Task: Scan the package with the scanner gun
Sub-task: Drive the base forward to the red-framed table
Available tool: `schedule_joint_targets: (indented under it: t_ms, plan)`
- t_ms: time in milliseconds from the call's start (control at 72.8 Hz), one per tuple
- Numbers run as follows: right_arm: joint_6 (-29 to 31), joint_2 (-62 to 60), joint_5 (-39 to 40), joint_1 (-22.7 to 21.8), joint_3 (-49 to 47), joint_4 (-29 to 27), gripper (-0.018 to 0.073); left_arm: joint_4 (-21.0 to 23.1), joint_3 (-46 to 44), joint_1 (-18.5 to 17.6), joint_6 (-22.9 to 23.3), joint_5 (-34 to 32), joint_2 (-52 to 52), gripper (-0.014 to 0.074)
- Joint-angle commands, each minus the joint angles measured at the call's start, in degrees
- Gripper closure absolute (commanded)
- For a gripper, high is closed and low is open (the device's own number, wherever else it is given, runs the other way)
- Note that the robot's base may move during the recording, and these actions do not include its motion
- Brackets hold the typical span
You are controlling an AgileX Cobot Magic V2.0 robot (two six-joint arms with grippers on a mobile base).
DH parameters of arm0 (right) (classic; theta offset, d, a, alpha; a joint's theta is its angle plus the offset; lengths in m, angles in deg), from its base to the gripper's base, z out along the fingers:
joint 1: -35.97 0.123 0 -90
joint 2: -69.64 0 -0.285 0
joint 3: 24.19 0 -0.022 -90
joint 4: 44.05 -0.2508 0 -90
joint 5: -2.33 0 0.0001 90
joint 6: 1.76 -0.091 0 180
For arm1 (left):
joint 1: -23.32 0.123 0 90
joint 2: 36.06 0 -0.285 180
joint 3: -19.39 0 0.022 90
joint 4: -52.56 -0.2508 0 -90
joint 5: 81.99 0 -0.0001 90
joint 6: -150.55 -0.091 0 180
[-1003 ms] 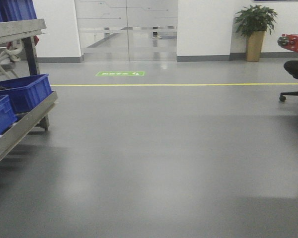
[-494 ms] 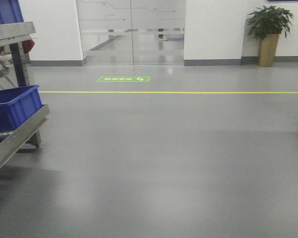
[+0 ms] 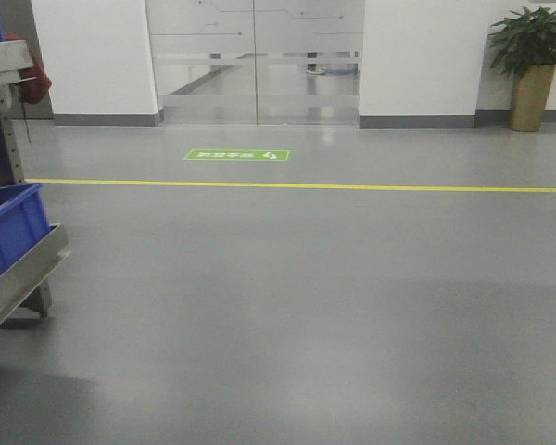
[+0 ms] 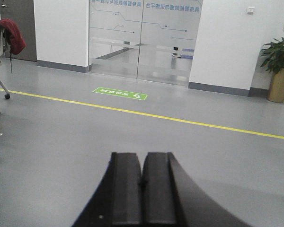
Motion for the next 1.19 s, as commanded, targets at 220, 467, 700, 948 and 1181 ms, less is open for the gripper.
schedule_joint_targets:
  t_ms: [220,467,700,948,1181]
  plan:
    - [0.1,-0.1,1.1,0.1,0.0,0.0,0.0727,0.1,-0.2,-0.3,0.1,-0.8,0.2,0.0707]
    - [0.1,-0.1,1.1,0.1,0.0,0.0,0.0727,0.1,-0.2,-0.3,0.1,-0.8,0.2,0.0707]
    - [0.1,-0.1,1.1,0.1,0.0,0.0,0.0727,0.1,-0.2,-0.3,0.1,-0.8,0.2,0.0707]
    - [0.1,-0.1,1.1,0.1,0.0,0.0,0.0727,0.1,-0.2,-0.3,0.1,-0.8,0.2,0.0707]
    - [0.1,-0.1,1.1,0.1,0.0,0.0,0.0727,0.1,-0.2,-0.3,0.1,-0.8,0.2,0.0707]
